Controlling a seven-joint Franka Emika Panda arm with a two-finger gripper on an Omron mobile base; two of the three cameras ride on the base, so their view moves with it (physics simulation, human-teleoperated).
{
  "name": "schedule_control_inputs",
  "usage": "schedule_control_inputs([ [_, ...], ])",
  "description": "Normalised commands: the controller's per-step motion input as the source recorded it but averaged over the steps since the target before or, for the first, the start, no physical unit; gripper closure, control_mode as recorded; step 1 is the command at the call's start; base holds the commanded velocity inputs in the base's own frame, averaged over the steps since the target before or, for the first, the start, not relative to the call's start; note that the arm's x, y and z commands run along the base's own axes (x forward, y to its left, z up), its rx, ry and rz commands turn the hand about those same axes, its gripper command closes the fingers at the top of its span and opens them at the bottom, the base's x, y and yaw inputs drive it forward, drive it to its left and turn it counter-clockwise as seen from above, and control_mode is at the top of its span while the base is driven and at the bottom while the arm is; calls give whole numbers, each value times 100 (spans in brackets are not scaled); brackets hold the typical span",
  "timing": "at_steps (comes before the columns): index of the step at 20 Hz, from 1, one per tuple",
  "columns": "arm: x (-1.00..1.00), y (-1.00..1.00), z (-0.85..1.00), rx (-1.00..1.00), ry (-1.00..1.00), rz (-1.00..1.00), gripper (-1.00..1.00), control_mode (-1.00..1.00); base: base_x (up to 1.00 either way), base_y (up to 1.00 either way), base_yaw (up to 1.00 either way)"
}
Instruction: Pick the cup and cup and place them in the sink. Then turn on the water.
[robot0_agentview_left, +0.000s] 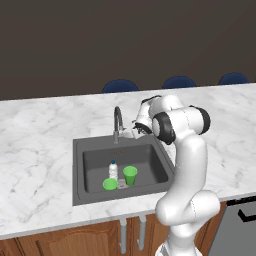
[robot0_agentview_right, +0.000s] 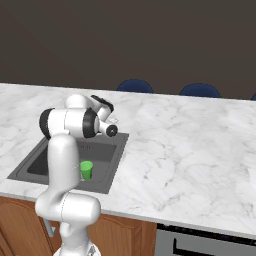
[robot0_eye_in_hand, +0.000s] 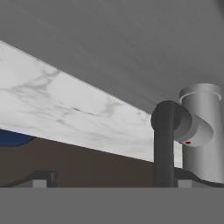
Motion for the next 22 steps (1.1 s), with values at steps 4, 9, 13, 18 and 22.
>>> schedule_control_inputs([
  [4, 4, 0, 0, 1, 0, -3, -100, -100, 0, 0, 0],
  [9, 14, 0, -12, 0, 2, -4, -100, -100, 0, 0, 0],
  [13, 28, 0, -22, 0, 1, -5, -100, -100, 0, 0, 0],
  [18, 38, 0, -38, 0, 1, -6, -100, -100, 0, 0, 0],
  [22, 48, 0, -40, 0, 1, -5, -100, -100, 0, 0, 0],
])
